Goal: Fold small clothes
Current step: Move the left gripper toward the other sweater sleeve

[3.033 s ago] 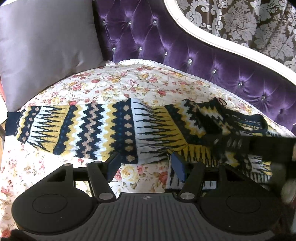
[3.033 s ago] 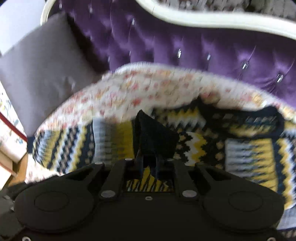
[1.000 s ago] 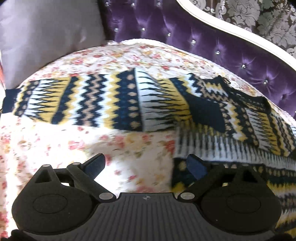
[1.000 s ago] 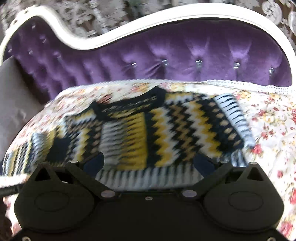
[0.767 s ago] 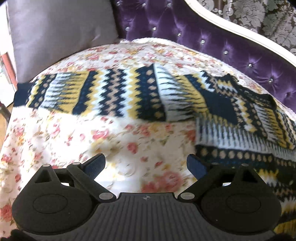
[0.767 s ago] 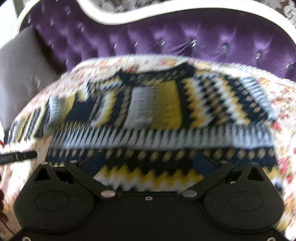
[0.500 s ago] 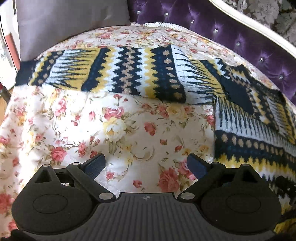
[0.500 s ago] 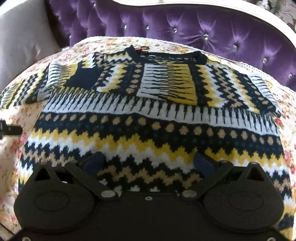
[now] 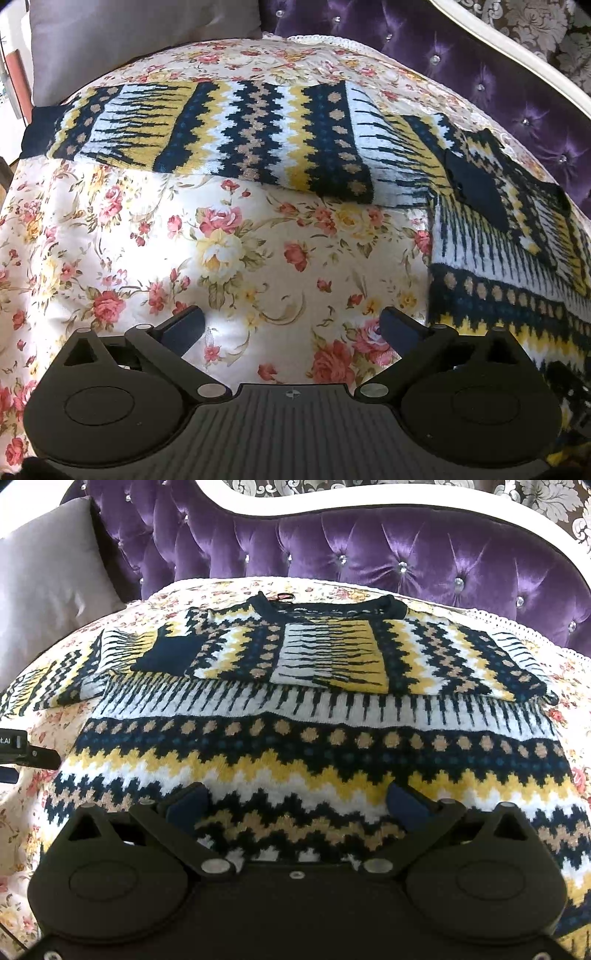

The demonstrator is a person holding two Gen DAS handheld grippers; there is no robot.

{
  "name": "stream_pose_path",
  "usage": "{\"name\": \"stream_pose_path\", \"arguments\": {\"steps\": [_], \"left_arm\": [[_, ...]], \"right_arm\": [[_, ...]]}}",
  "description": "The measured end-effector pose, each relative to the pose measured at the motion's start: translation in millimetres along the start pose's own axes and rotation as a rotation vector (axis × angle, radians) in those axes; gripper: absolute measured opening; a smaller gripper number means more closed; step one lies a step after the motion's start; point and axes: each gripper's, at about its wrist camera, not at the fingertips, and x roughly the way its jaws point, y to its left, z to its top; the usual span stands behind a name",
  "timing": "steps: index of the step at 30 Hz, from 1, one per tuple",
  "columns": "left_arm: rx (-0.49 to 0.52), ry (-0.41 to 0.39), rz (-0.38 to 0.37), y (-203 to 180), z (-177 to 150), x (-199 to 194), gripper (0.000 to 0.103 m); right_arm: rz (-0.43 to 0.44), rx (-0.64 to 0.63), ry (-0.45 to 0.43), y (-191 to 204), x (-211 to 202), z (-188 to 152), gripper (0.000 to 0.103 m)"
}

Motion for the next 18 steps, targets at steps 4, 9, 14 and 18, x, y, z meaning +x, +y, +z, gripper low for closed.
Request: {"name": "stream_pose_path", "arguments": {"steps": [4, 9, 14, 18], "left_arm": [[-0.029, -0.018, 0.002, 1, -2, 0, 0.103], [-0.048, -0.015, 0.002, 2, -1, 0, 0.103], [-0.080, -0.072, 0.010, 9, -4, -13, 0.080], [-0.095, -0.138, 0.038, 21, 2, -27, 0.076]], "right_arm": [[0.007, 0.008, -0.003, -1, -1, 0, 0.103], [0.020, 0.026, -0.012, -3, -1, -1, 0.103], [0.025, 0.027, -0.016, -4, -1, -1, 0.103], [0.033, 0.039, -0.019, -6, -2, -1, 0.103]]}}
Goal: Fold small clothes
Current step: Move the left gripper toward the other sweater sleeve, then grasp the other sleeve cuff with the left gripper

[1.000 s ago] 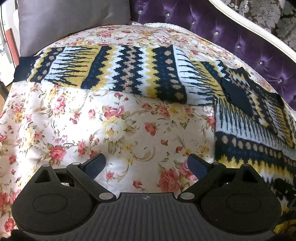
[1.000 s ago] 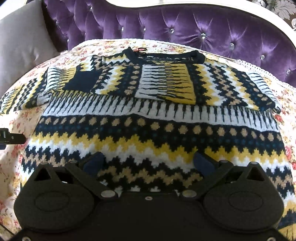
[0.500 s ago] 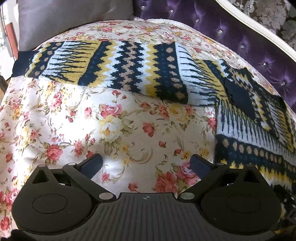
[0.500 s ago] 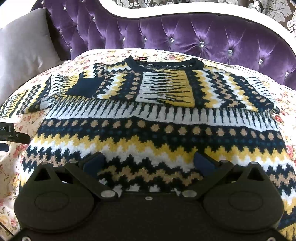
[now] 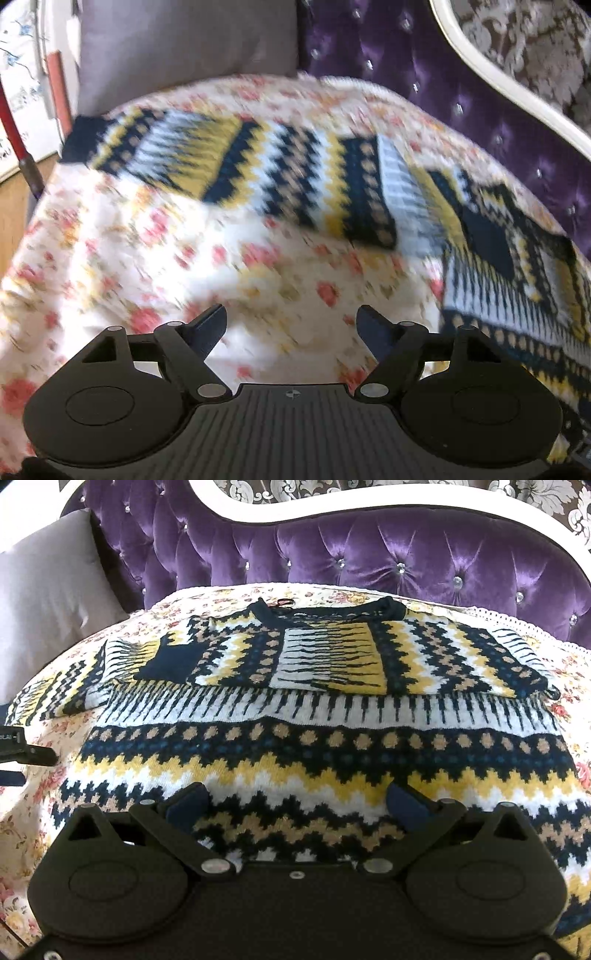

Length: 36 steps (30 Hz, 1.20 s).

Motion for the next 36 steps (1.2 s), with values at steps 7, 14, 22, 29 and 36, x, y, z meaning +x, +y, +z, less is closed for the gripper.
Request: {"name": "stream_pose_path", "arguments": {"steps": [7, 14, 22, 29, 36], "left_arm": [[-0.168, -0.053, 0.035, 59, 46, 4, 0.076], [-0.308, -0.010, 0.051, 109, 77, 43, 0.076], [-0.415, -0.060, 0.070, 126, 97, 61, 0.065], [-0.468, -0.194, 0.123, 133, 91, 37, 0.014], [-0.419, -0.236, 0.050, 115, 115, 14, 0.007]], "right_arm": [[0.009, 0.011, -0.006, -2, -1, -1, 0.103], [0.005, 0.008, -0.007, 0, 0, -1, 0.103], [-0.003, -0.001, -0.006, 1, 1, -1, 0.103], [0.002, -0.001, -0.008, 0, 0, -1, 0.103], [0.020, 0.020, -0.015, -3, -1, -1, 0.103]]}}
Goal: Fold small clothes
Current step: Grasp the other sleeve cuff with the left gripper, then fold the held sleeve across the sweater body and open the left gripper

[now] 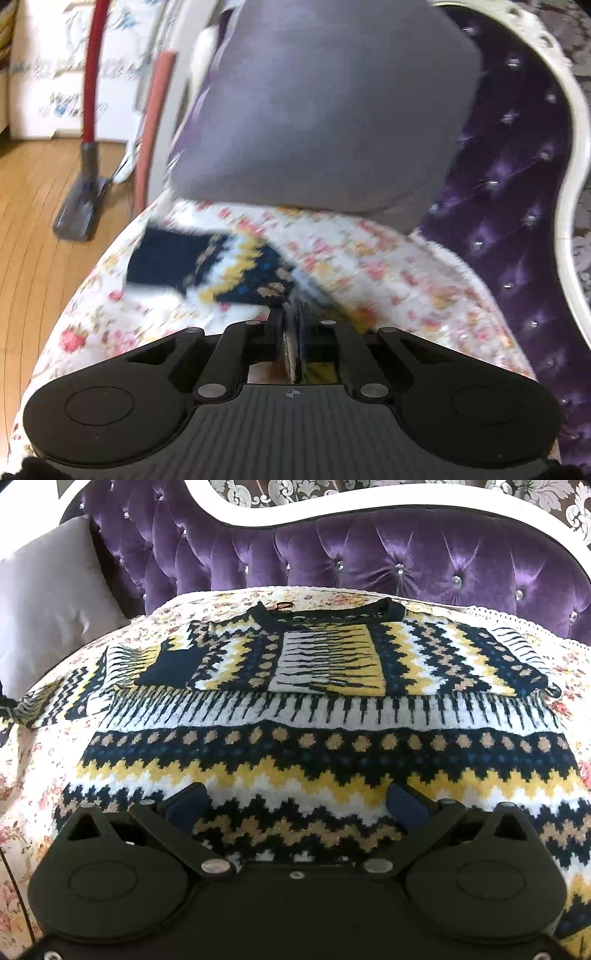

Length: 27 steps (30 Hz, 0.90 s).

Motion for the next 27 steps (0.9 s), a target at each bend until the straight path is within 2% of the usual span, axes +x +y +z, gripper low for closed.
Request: {"name": "stream_pose_path", "arguments": {"steps": [5, 9, 13, 16, 21, 24, 27], "left_arm": [[0.144, -0.030, -0.021, -47, -1, -17, 0.003], [0.219, -0.044, -0.098, -91, -15, -31, 0.003], [0.366, -0.046, -0.182, -151, -49, -39, 0.003], [0.440, 0.000, -0.258, -184, -83, -38, 0.003], [0.575, 0.057, -0.294, -212, -133, -36, 0.005], [0.653, 0.083, -0.309, -214, -152, -41, 0.005], [0.744, 0.033, -0.306, -220, -166, -52, 0.005]], "right_arm": [[0.018, 0.025, -0.007, -4, -1, 0, 0.103], [0.024, 0.031, -0.008, -5, -2, 0, 0.103], [0.026, 0.034, -0.008, -5, -2, 0, 0.103], [0.027, 0.034, -0.009, -6, -3, 0, 0.103], [0.021, 0.029, -0.008, -4, -3, 0, 0.103], [0.021, 0.029, -0.009, -4, -3, 0, 0.103], [0.025, 0.033, -0.009, -5, -3, 0, 0.103]]}}
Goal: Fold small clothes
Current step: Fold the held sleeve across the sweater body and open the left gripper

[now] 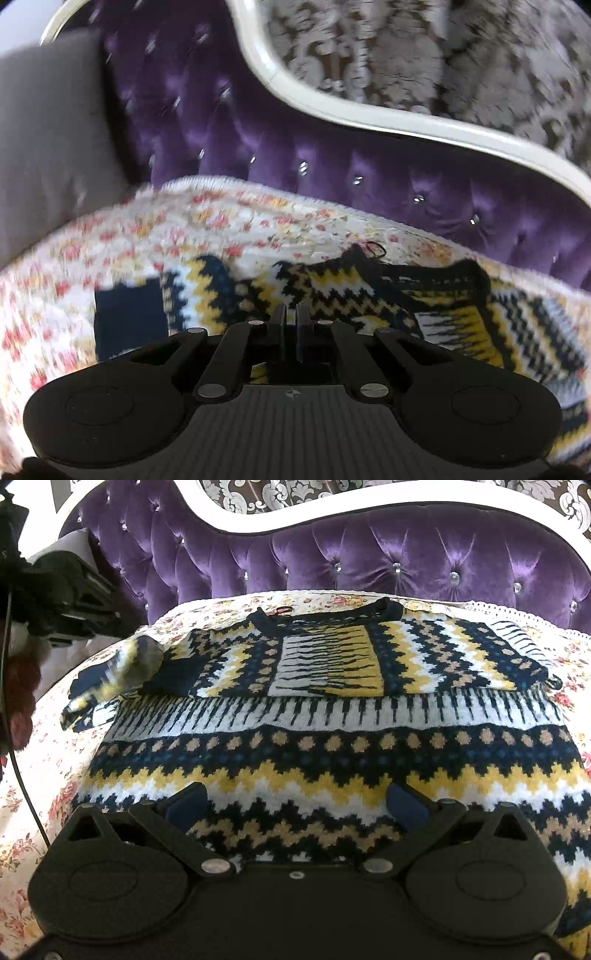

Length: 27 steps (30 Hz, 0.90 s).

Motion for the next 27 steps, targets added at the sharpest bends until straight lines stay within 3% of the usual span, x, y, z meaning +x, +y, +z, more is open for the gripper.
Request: {"name": "stream_pose_path", "arguments": {"steps": [8, 12, 20, 27], "left_arm": [[0.062, -0.024, -0.053, -12, 9, -22, 0.012], [0.035, -0.024, 0.003, 15, 1, -34, 0.026], [-0.117, 0.078, 0.160, 87, -28, -29, 0.026], [-0.250, 0.169, 0.220, 142, -56, -13, 0.026]], "right_arm": [[0.000, -0.005, 0.001, 0, 0, 0, 0.103], [0.002, -0.003, 0.001, 0, 0, 0, 0.103], [-0.041, -0.056, 0.014, 8, 3, -1, 0.103], [-0.073, -0.098, 0.024, 14, 6, -3, 0.103]]}}
